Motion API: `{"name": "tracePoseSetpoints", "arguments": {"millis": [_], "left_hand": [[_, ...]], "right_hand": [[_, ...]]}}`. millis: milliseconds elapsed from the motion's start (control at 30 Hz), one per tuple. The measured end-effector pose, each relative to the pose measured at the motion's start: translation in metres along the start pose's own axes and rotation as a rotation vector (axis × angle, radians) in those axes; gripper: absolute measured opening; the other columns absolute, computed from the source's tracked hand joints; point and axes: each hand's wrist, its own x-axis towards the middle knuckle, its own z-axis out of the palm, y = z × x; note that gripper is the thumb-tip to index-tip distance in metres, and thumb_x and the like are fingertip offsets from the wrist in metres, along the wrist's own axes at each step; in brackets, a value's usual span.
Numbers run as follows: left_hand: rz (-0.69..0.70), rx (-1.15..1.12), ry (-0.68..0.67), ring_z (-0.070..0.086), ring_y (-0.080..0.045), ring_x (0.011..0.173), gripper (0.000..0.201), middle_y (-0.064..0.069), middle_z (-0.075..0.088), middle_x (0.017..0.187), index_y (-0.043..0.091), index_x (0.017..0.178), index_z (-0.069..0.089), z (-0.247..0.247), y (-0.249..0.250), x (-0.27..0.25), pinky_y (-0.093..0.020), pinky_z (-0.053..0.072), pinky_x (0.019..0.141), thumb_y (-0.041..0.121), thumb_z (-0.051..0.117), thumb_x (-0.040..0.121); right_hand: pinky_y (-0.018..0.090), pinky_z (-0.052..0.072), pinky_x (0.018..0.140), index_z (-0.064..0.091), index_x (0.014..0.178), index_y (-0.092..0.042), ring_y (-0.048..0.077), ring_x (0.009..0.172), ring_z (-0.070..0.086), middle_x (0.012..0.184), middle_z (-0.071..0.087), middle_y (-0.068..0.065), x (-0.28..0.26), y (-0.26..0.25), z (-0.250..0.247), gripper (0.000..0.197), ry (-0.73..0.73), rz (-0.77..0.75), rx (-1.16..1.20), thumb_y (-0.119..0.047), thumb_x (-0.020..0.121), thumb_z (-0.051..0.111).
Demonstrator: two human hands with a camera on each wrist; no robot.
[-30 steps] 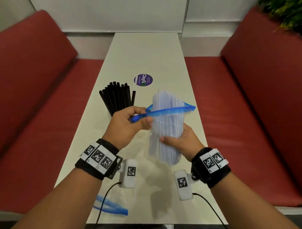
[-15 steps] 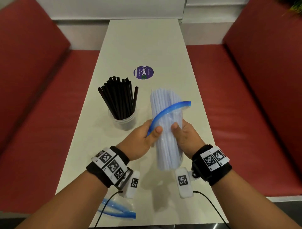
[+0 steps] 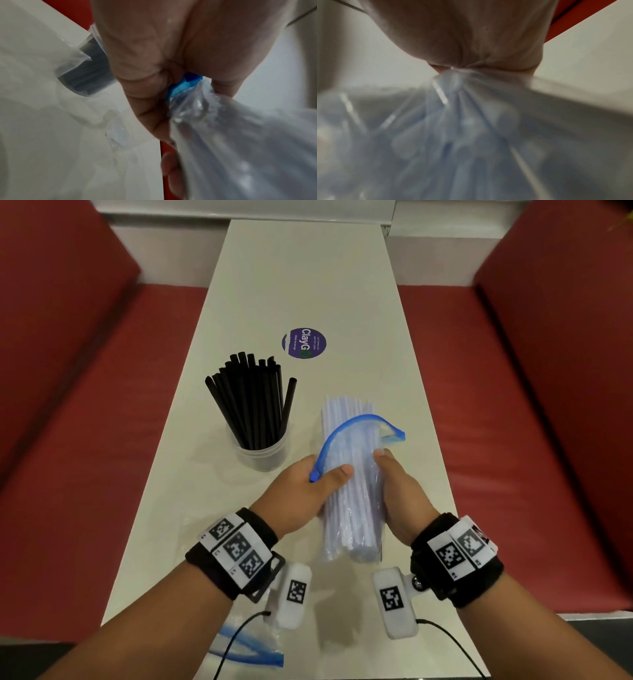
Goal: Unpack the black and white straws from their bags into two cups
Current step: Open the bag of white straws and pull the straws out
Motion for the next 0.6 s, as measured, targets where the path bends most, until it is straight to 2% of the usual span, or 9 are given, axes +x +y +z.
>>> {"name": "tracePoseSetpoints", "arguments": {"millis": [100, 200, 267, 333, 400, 500, 533, 567, 600], "left_hand": [[-0.105, -0.069, -0.042, 0.072, -0.039, 0.101, 0.049, -0.016, 0.076, 0.108, 0.009, 0.111, 0.070, -0.006, 0.008, 0.005, -0.056, 0.057, 0.090, 0.052, 0.066, 0.088], [-0.177, -0.151, -0.069, 0.075, -0.026, 0.088, 0.042, -0.013, 0.078, 0.104, 0.007, 0.111, 0.071, -0.009, 0.013, 0.007, -0.040, 0.062, 0.070, 0.043, 0.061, 0.094], [-0.204, -0.194, -0.080, 0.075, -0.022, 0.084, 0.044, -0.010, 0.078, 0.101, 0.006, 0.113, 0.070, -0.009, 0.015, 0.008, -0.033, 0.059, 0.064, 0.044, 0.060, 0.095], [-0.229, -0.245, -0.090, 0.074, -0.030, 0.098, 0.050, -0.013, 0.077, 0.109, 0.005, 0.117, 0.071, -0.009, 0.017, 0.006, -0.043, 0.060, 0.080, 0.048, 0.062, 0.092], [-0.252, -0.308, -0.109, 0.066, -0.038, 0.117, 0.059, -0.018, 0.072, 0.122, 0.005, 0.121, 0.069, -0.008, 0.017, 0.006, -0.056, 0.047, 0.106, 0.052, 0.066, 0.085], [-0.295, -0.361, -0.126, 0.063, -0.036, 0.124, 0.060, -0.017, 0.069, 0.128, 0.007, 0.126, 0.067, -0.008, 0.020, 0.008, -0.054, 0.041, 0.113, 0.050, 0.065, 0.086], [-0.316, -0.366, -0.127, 0.066, -0.033, 0.118, 0.057, -0.015, 0.070, 0.126, 0.008, 0.127, 0.067, -0.007, 0.022, 0.009, -0.048, 0.048, 0.108, 0.049, 0.063, 0.088], [-0.335, -0.374, -0.129, 0.073, -0.027, 0.105, 0.052, -0.013, 0.074, 0.118, 0.008, 0.126, 0.067, -0.006, 0.025, 0.010, -0.039, 0.058, 0.093, 0.048, 0.060, 0.092], [-0.349, -0.388, -0.138, 0.076, -0.019, 0.084, 0.046, -0.009, 0.077, 0.101, 0.008, 0.121, 0.069, -0.005, 0.029, 0.010, -0.027, 0.061, 0.071, 0.045, 0.057, 0.096]], "right_hand": [[0.059, 0.053, 0.096, 0.060, 0.122, -0.027, 0.030, 0.109, 0.070, 0.121, 0.072, 0.009, -0.002, -0.008, -0.008, 0.034, -0.020, -0.007, -0.099, -0.037, 0.097, 0.040], [0.067, 0.053, 0.087, 0.062, 0.115, -0.026, 0.034, 0.103, 0.072, 0.115, 0.073, 0.010, -0.003, -0.013, -0.013, 0.031, -0.031, -0.054, -0.255, -0.041, 0.095, 0.044], [0.066, 0.056, 0.081, 0.062, 0.114, -0.020, 0.039, 0.101, 0.071, 0.114, 0.073, 0.014, -0.002, -0.016, -0.013, 0.033, -0.016, -0.051, -0.267, -0.043, 0.097, 0.048], [0.045, 0.060, 0.060, 0.060, 0.114, -0.008, 0.045, 0.088, 0.070, 0.107, 0.072, 0.020, 0.001, -0.019, -0.015, 0.039, 0.005, -0.039, -0.247, -0.043, 0.098, 0.051], [0.027, 0.049, 0.046, 0.057, 0.112, 0.001, 0.035, 0.072, 0.063, 0.096, 0.068, 0.020, 0.003, -0.021, -0.020, 0.046, 0.000, -0.023, -0.239, -0.043, 0.098, 0.054], [0.024, 0.045, 0.042, 0.062, 0.103, 0.002, 0.025, 0.052, 0.063, 0.081, 0.068, 0.016, 0.002, -0.026, -0.025, 0.046, -0.017, 0.008, -0.272, -0.043, 0.099, 0.053], [0.023, 0.043, 0.040, 0.063, 0.102, 0.003, 0.022, 0.045, 0.060, 0.076, 0.066, 0.016, 0.002, -0.027, -0.027, 0.048, -0.027, 0.015, -0.294, -0.043, 0.099, 0.052], [0.022, 0.040, 0.039, 0.063, 0.103, 0.005, 0.021, 0.040, 0.056, 0.071, 0.063, 0.015, 0.002, -0.029, -0.028, 0.051, -0.040, 0.025, -0.310, -0.045, 0.099, 0.051], [0.021, 0.037, 0.038, 0.063, 0.103, 0.006, 0.020, 0.037, 0.052, 0.066, 0.061, 0.014, 0.002, -0.031, -0.028, 0.053, -0.048, 0.040, -0.323, -0.046, 0.099, 0.051]]}}
